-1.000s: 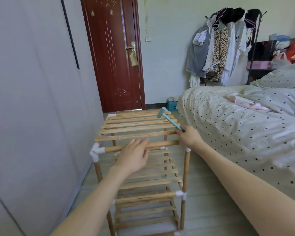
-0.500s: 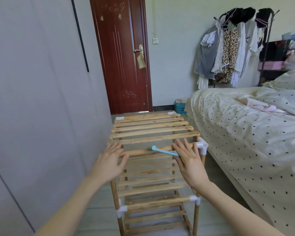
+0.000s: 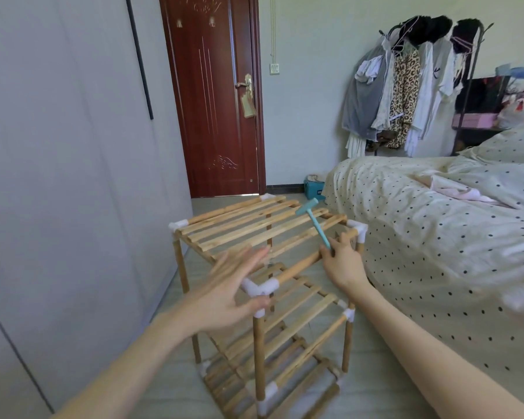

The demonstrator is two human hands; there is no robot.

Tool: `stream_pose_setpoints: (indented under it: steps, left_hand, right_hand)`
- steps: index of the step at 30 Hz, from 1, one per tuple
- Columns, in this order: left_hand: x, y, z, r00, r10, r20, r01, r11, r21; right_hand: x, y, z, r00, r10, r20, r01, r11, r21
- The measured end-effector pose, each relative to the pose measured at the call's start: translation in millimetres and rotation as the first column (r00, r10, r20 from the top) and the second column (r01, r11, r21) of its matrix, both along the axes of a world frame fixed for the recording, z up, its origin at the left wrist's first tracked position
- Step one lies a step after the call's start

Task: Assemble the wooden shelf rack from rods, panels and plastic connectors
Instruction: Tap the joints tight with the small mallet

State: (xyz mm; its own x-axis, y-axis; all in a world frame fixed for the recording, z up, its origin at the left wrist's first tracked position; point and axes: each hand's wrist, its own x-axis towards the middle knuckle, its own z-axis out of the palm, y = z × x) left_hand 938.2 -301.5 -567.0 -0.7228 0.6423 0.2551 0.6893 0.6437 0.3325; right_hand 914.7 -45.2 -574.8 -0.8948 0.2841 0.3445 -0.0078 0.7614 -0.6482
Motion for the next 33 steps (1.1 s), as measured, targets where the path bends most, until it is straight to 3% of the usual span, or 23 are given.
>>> stream_pose_setpoints:
  steps: [3, 7, 11, 15, 17, 20, 25, 27, 29, 30, 31, 33]
  left_hand:
    - [-27, -30, 2, 0.984, 0.167, -0.068, -0.176, 0.968, -0.176]
    - [-34, -21, -5, 0.941, 0.291, -0.174, -0.309, 0.947, -0.087]
    - [-26, 31, 0, 0.857, 0.419, -0.3, -0.465, 0.879, -0.103]
    - [-31, 97, 5, 0.789, 0.499, -0.359, -0.579, 0.799, -0.163]
    - [-37, 119, 5, 0.783, 0.506, -0.363, -0.583, 0.8, -0.142]
    - [-42, 120, -9, 0.803, 0.424, -0.42, -0.484, 0.874, -0.043]
    - [-44, 90, -31, 0.825, 0.319, -0.467, -0.364, 0.931, -0.007]
    - [-43, 88, -30, 0.842, 0.301, -0.448, -0.348, 0.937, -0.023]
    - [-42, 91, -28, 0.856, 0.306, -0.418, -0.354, 0.934, -0.042]
    - [-41, 91, -27, 0.858, 0.311, -0.408, -0.361, 0.931, -0.051]
    - [-41, 92, -27, 0.861, 0.315, -0.4, -0.366, 0.929, -0.058]
    - [-41, 93, -25, 0.872, 0.312, -0.378, -0.363, 0.929, -0.071]
  right_hand:
    - [4, -14, -5, 0.999, 0.041, -0.023, -0.042, 0.996, -0.076]
    - [-11, -19, 6, 0.995, 0.072, 0.069, -0.056, 0.974, -0.219]
    - [-21, 8, 24, 0.984, 0.065, 0.165, -0.033, 0.982, -0.185]
    - [-1, 27, 26, 1.0, -0.013, -0.021, 0.011, 0.997, -0.071]
    - [19, 38, 26, 0.997, -0.036, -0.065, 0.037, 0.999, 0.027]
    - [47, 60, 36, 0.993, -0.11, -0.044, 0.117, 0.968, 0.22]
    - [67, 76, 71, 0.997, 0.003, 0.08, -0.016, 0.986, 0.165]
    - [71, 73, 76, 0.986, -0.051, -0.159, 0.084, 0.976, 0.203]
    - [86, 64, 67, 0.893, -0.143, -0.426, 0.219, 0.966, 0.137]
    - [92, 60, 54, 0.897, -0.158, -0.413, 0.232, 0.963, 0.136]
    - [98, 53, 40, 0.949, -0.144, -0.279, 0.212, 0.949, 0.233]
    - [103, 53, 19, 0.985, -0.064, 0.163, -0.008, 0.913, 0.409]
